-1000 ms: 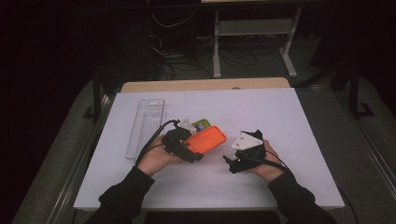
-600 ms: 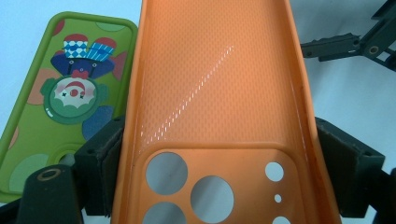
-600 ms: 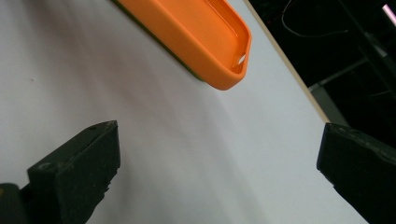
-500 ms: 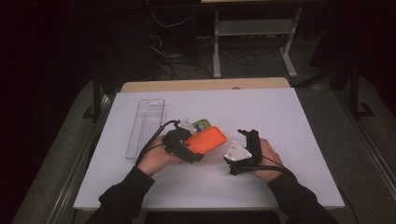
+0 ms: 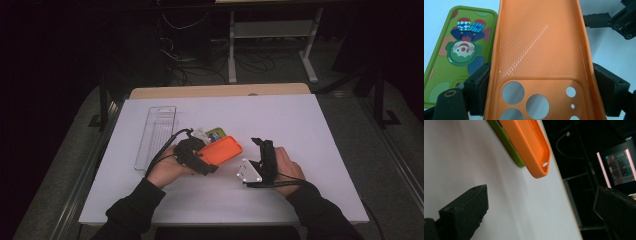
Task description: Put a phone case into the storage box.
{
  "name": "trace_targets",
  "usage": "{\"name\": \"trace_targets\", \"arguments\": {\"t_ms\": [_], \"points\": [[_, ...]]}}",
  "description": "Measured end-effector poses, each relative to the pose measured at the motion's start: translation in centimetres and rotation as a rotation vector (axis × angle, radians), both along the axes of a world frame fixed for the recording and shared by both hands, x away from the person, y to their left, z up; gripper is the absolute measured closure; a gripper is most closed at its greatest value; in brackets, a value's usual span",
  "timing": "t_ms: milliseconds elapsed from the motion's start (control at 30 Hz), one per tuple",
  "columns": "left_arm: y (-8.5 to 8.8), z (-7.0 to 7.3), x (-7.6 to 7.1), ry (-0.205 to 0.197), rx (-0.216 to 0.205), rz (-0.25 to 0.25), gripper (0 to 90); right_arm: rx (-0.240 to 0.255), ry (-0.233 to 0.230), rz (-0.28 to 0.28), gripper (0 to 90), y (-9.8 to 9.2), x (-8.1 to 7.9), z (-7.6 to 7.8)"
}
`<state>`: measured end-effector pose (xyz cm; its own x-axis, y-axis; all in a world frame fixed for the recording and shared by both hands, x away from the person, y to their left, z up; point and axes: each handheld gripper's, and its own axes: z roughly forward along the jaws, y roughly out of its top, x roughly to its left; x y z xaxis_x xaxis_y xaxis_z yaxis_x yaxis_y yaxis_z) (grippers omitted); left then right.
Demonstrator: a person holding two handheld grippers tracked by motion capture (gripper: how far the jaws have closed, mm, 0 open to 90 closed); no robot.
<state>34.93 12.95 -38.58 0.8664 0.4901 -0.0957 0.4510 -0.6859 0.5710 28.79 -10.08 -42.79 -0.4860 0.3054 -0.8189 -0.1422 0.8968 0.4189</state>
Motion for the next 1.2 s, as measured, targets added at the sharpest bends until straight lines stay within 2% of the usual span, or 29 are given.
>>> {"name": "trace_targets", "arguments": {"t_ms": [200, 233, 333, 400, 467, 500, 533, 567, 600, 667, 700, 767, 800, 1133, 1167, 1200], "points": [[-0.1, 0.0, -0.1, -0.001, 0.002, 0.0, 15.6, -0.009, -0.041, 0.002, 0.0, 0.3, -0.3, -0.3], [-0.2, 0.0, -0.2, 0.005, -0.02, 0.02, 15.6, -0.032, -0.066, 0.016, 0.0, 0.4, -0.4, -0.3], [-0.2, 0.0, -0.2, 0.005, -0.02, 0.017, 15.6, -0.068, -0.097, 0.031, 0.0, 0.6, -0.5, -0.4], [-0.2, 0.0, -0.1, 0.005, -0.023, 0.018, 15.6, -0.113, -0.131, 0.043, 0.0, 0.8, -0.6, -0.6], [-0.1, 0.0, -0.1, 0.003, -0.011, 0.009, 15.6, -0.125, -0.145, 0.042, 0.0, 0.9, -0.7, -0.7], [-0.1, 0.0, -0.1, 0.003, -0.006, 0.005, 15.6, -0.169, -0.168, 0.058, 0.0, 0.9, -0.8, -0.8], [-0.1, 0.0, -0.1, 0.003, -0.008, 0.007, 15.6, -0.174, -0.173, 0.066, 0.0, 1.0, -0.8, -0.8], [-0.1, 0.0, -0.1, -0.001, -0.006, 0.002, 15.6, -0.174, -0.173, 0.066, 0.0, 1.0, -0.8, -0.8], [-0.2, 0.0, -0.2, 0.0, -0.026, 0.016, 15.6, -0.174, -0.172, 0.063, 0.0, 1.0, -0.9, -0.9], [0.0, 0.1, 0.0, -0.005, 0.001, -0.009, 15.6, -0.186, -0.198, 0.073, 0.0, 1.1, -0.9, -1.0], [0.0, 0.1, 0.0, -0.003, 0.0, -0.008, 15.6, -0.193, -0.213, 0.079, 0.0, 1.1, -0.9, -1.0], [-0.3, 0.0, -0.2, 0.001, -0.031, 0.018, 15.6, -0.196, -0.228, 0.089, 0.0, 1.3, -1.0, -0.9], [-0.1, 0.2, 0.0, -0.002, -0.001, -0.011, 15.6, -0.195, -0.237, 0.091, 0.0, 1.4, -1.0, -0.9], [-0.2, 0.1, -0.1, -0.001, -0.003, -0.011, 15.6, -0.223, -0.264, 0.148, 4.6, 2.5, -1.0, -1.1], [-0.2, 0.1, 0.0, -0.004, -0.002, -0.017, 15.6, -0.22, -0.266, 0.147, 5.7, 2.6, -1.0, -1.1], [-0.1, 0.2, 0.0, -0.003, 0.0, -0.018, 15.6, -0.188, -0.287, 0.143, 6.3, 2.8, -0.9, -1.1]]}}
